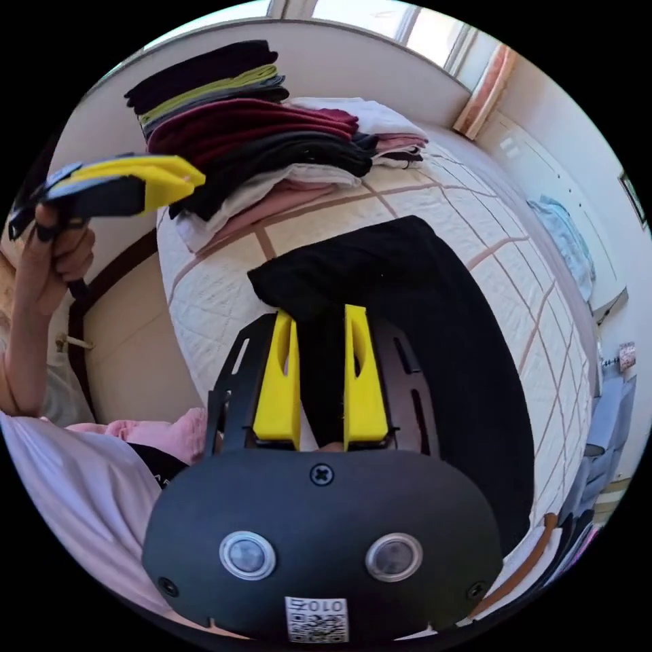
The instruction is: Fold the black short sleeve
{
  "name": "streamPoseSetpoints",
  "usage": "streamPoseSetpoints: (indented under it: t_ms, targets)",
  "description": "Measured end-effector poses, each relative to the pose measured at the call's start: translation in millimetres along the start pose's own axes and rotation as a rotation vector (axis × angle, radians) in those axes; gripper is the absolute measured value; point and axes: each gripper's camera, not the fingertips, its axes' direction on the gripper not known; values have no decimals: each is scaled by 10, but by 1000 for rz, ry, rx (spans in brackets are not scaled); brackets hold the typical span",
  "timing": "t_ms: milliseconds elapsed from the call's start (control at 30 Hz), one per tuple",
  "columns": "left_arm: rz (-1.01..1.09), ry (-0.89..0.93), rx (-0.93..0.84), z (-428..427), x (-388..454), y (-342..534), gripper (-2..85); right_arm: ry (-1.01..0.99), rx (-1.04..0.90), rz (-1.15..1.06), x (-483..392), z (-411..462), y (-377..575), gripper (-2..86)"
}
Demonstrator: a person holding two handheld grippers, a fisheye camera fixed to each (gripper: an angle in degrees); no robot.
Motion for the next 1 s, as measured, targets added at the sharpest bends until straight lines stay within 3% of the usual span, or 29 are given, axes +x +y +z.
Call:
streamPoseSetpoints:
  t_ms: [267,500,600,733,833,1000]
  targets:
    - [21,9,-91,513,284,-70,90,-399,53,252,916,-120,422,54]
    - [-11,28,-54,819,468,-326,96,-522,53,307,1354,-131,821,53]
    - [70,-30,4,724,812,-502,92,-582,175,389,1772,-461,1188,52]
    - [153,28,-12,866,1285,-686,86,-601,479,630,2558,-1312,2454,52]
    - [221,80,-44,1106,1690,-781,83,-480,710,846,2807,-1866,3843,52]
    - [377,166,-98,1581,2528,-946,83,-388,822,1266,2903,-1588,5713,52]
